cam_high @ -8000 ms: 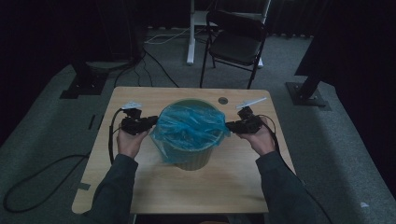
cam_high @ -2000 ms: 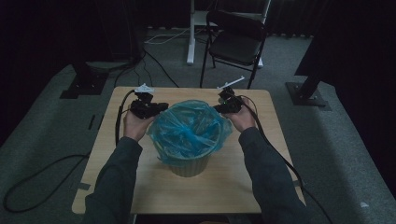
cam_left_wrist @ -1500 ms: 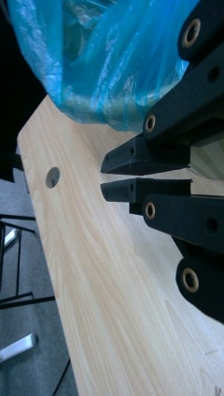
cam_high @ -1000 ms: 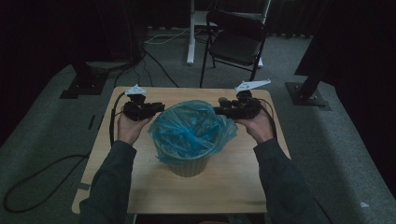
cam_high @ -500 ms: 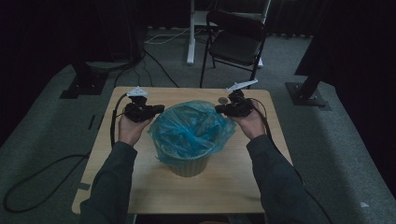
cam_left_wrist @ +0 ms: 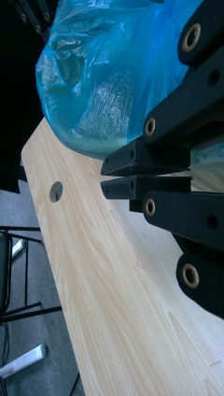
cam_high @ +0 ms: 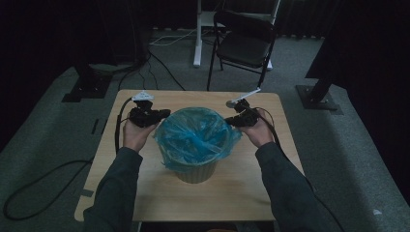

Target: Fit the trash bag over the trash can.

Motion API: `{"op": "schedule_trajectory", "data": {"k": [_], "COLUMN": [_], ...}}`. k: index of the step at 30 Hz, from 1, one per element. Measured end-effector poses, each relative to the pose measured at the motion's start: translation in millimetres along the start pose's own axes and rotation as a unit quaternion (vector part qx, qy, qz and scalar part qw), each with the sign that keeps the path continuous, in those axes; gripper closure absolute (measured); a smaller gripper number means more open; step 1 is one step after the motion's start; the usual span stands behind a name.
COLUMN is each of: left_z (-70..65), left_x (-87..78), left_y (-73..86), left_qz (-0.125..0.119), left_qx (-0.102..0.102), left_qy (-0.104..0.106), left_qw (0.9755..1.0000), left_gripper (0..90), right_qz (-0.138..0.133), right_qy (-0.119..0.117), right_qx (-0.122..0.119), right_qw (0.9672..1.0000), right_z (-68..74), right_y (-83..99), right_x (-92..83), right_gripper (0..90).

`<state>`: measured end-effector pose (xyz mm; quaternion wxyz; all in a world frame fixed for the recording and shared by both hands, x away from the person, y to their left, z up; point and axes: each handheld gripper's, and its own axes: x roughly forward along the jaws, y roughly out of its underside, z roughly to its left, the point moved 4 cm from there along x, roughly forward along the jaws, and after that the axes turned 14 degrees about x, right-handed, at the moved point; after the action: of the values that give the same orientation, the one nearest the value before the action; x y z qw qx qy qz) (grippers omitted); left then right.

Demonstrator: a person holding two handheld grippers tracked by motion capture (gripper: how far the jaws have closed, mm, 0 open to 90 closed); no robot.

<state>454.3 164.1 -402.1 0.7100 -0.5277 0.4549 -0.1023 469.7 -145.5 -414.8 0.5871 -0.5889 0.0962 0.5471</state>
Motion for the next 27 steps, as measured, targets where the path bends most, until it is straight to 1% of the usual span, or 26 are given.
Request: {"op": "schedule_trajectory", "data": {"k": [3, 4, 5, 7, 8, 12, 15, 16, 18, 20, 22, 23, 25, 27], "left_z": [0.3, 0.7, 1.0, 1.0, 0.3, -5.0, -13.6, -17.4, -26.5, -36.0, -43.9, -47.1, -52.1, -56.1], "left_x": [-2.7, -4.7, -7.1, -13.3, -16.9, -34.5, -49.1, -53.2, -59.4, -62.9, -64.5, -64.7, -65.9, -68.1], "left_y": [0.2, 0.2, 0.4, 1.4, 2.2, 4.9, 6.1, 6.4, 7.3, 9.9, 13.8, 15.7, 19.1, 22.7], "left_qz": [-0.001, -0.004, -0.006, -0.015, -0.020, -0.036, -0.052, -0.056, -0.061, -0.061, -0.057, -0.055, -0.053, -0.051], "left_qx": [-0.001, -0.004, -0.005, -0.009, -0.012, -0.016, -0.020, -0.020, -0.014, -0.010, -0.004, -0.004, -0.002, -0.004], "left_qy": [-0.006, -0.008, -0.009, -0.012, -0.011, -0.014, -0.008, -0.004, 0.003, 0.015, 0.018, 0.022, 0.022, 0.027], "left_qw": [1.0000, 1.0000, 0.9999, 0.9998, 0.9997, 0.9991, 0.9984, 0.9982, 0.9980, 0.9980, 0.9982, 0.9982, 0.9984, 0.9983], "left_gripper": [83.4, 82.0, 80.9, 79.4, 78.6, 73.8, 69.9, 68.7, 65.6, 62.4, 59.5, 58.8, 57.5, 56.8], "right_qz": [-0.005, -0.009, -0.017, -0.034, -0.043, -0.064, -0.072, -0.073, -0.074, -0.071, -0.072, -0.071, -0.071, -0.069], "right_qy": [0.002, 0.006, 0.004, -0.002, -0.004, -0.021, -0.039, -0.040, -0.045, -0.048, -0.047, -0.049, -0.050, -0.053], "right_qx": [0.000, -0.001, 0.000, 0.004, 0.003, -0.001, -0.005, -0.007, -0.010, -0.012, -0.012, -0.011, -0.011, -0.013], "right_qw": [1.0000, 0.9999, 0.9998, 0.9994, 0.9991, 0.9977, 0.9966, 0.9965, 0.9962, 0.9962, 0.9962, 0.9962, 0.9961, 0.9961], "right_z": [-1.0, -0.8, -0.4, 0.5, 0.7, 5.5, 11.2, 12.7, 15.5, 18.9, 20.9, 21.1, 21.9, 23.0], "right_y": [1.4, 1.3, 0.8, -0.5, -1.0, 0.2, 2.4, 2.9, 3.4, 4.2, 4.8, 4.9, 5.4, 6.3], "right_x": [-2.1, -4.7, -8.3, -17.1, -21.4, -36.6, -44.0, -45.3, -46.0, -45.4, -45.1, -45.4, -45.7, -46.4], "right_gripper": [89.2, 89.1, 87.8, 83.0, 82.2, 75.8, 73.2, 72.6, 71.7, 71.3, 71.2, 71.1, 71.1, 71.2]}}
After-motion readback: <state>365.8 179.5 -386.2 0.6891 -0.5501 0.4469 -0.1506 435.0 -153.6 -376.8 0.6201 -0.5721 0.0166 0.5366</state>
